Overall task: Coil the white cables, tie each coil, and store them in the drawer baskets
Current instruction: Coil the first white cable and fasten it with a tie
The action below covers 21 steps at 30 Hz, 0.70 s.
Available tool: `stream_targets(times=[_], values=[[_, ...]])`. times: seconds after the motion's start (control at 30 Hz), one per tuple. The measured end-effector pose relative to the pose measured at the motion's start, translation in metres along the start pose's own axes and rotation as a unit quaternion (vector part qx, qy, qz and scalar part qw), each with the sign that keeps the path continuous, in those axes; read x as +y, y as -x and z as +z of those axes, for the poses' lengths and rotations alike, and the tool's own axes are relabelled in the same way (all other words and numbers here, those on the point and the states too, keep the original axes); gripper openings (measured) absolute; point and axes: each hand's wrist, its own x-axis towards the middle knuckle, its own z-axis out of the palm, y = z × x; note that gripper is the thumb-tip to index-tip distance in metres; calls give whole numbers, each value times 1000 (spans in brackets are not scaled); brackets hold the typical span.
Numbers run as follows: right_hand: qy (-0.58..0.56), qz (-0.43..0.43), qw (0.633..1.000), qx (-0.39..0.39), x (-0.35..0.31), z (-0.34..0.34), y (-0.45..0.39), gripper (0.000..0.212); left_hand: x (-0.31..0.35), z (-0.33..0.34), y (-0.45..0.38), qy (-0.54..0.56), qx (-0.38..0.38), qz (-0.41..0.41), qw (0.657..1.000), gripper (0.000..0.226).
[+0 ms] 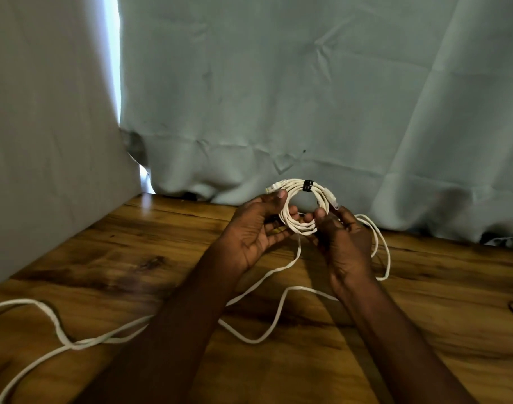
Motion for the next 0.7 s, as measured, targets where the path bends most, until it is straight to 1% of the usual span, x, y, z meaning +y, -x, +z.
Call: stream_targets(times=[0.07,0.13,0.27,0.3,0.37,0.4,0.43,0.47,0.5,0.53,0.57,0.6,0.63,0.7], values=[[13,-11,1000,-4,0,2,2,32,0,-1,-2,12,18,0,1000,14],[16,2,1000,-13,2,3,3,28,0,-4,-2,22,32,-20,999,13],[-21,48,998,-27,5,3,2,21,2,-6,0,42,21,-63,997,15],[-35,56,997,-27,5,3,3,21,1,-4,0,26,17,-54,998,14],[-39,45,998,-10,5,3,4,22,-1,1,0,-28,25,1,999,11],[-25,21,999,2,4,3,5,22,-4,4,-1,-58,39,42,997,12],[4,-15,1000,15,3,4,6,23,-6,6,1,-93,60,89,990,18],[41,-57,997,26,2,6,9,27,-9,9,2,-132,82,137,978,31],[75,-97,992,35,1,7,11,37,-12,10,2,-177,105,179,962,47],[99,-130,986,38,1,9,13,49,-15,11,1,-223,131,209,943,60],[119,-159,979,38,1,8,15,60,-18,11,1,-267,155,230,923,68],[143,-183,972,34,1,7,16,69,-20,11,1,-309,176,250,901,70],[172,-201,964,30,1,6,16,73,-21,11,2,-353,194,277,872,67],[215,-223,951,24,3,4,16,70,-22,9,4,-441,229,341,798,47]])
